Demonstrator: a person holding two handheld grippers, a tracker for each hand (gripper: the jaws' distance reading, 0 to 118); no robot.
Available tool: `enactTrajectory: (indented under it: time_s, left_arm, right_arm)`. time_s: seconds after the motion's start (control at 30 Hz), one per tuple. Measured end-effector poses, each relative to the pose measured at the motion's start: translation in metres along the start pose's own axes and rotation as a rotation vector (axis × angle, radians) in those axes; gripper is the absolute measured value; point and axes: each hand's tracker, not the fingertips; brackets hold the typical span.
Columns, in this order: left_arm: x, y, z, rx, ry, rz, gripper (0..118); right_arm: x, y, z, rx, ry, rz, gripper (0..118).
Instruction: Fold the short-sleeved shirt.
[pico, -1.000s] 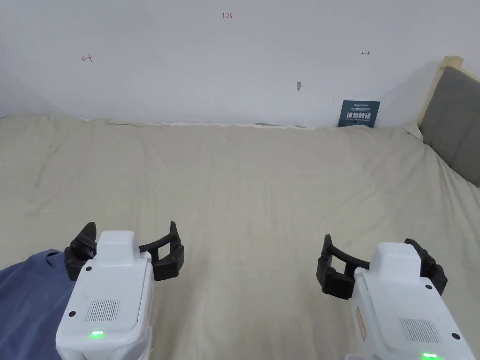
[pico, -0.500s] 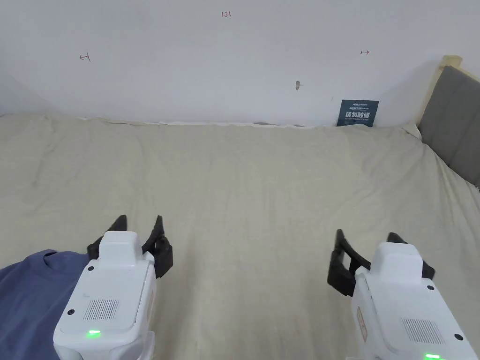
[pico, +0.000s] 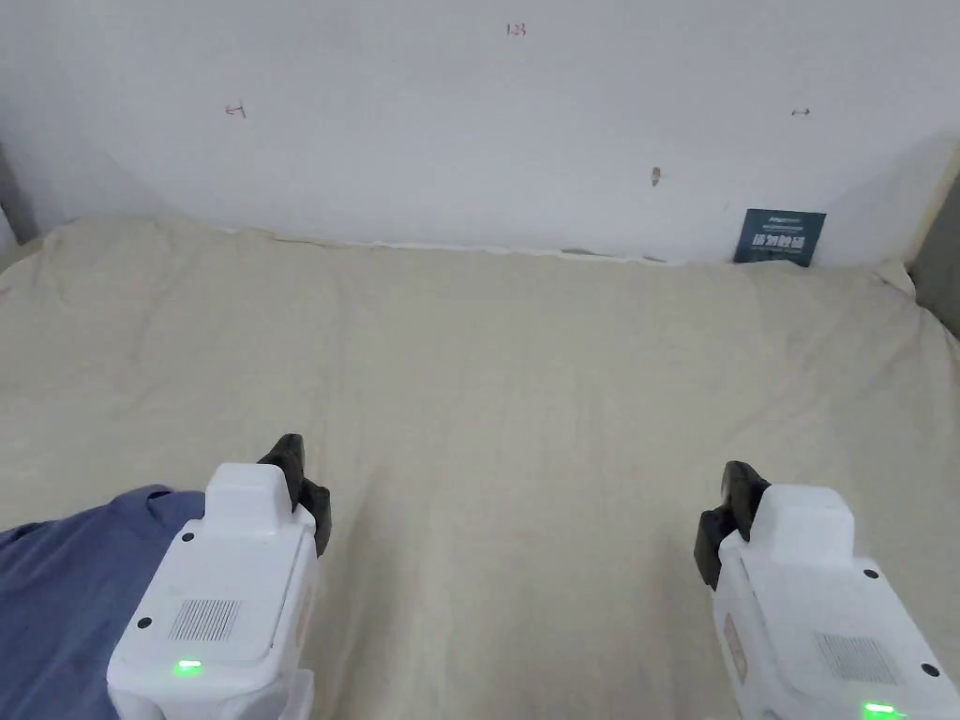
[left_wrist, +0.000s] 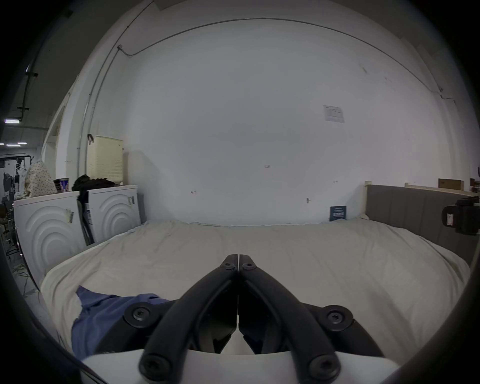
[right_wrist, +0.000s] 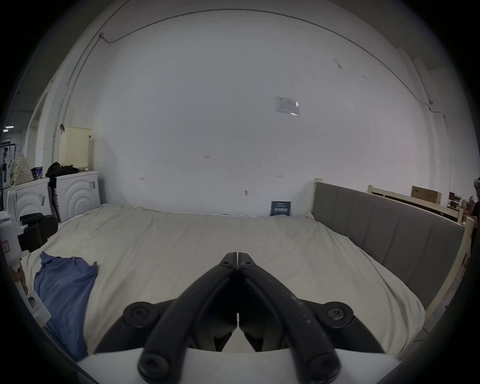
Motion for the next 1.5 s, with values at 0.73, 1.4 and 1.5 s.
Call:
enactTrajectory:
  time_s: [0.73, 1.4, 1.5]
  left_arm:
    - [-0.182, -0.020, 0.175, -0.114, 0.502, 0.021, 0]
    - [-0.205, -0.097, 0.043, -0.707, 0.192, 0.113, 115]
    - [-0.210, -0.126, 0.022, -0.839, 0.170, 0.160, 113]
  right_arm:
    - [-0.224, 0.016, -0.023, 0.021, 0.536, 0.069, 1]
    - [-0.152, -0.003, -0.062, -0.063, 0.339, 0.108, 1]
    - [-0.140, -0.009, -0.064, -0.083, 0.312, 0.115, 1]
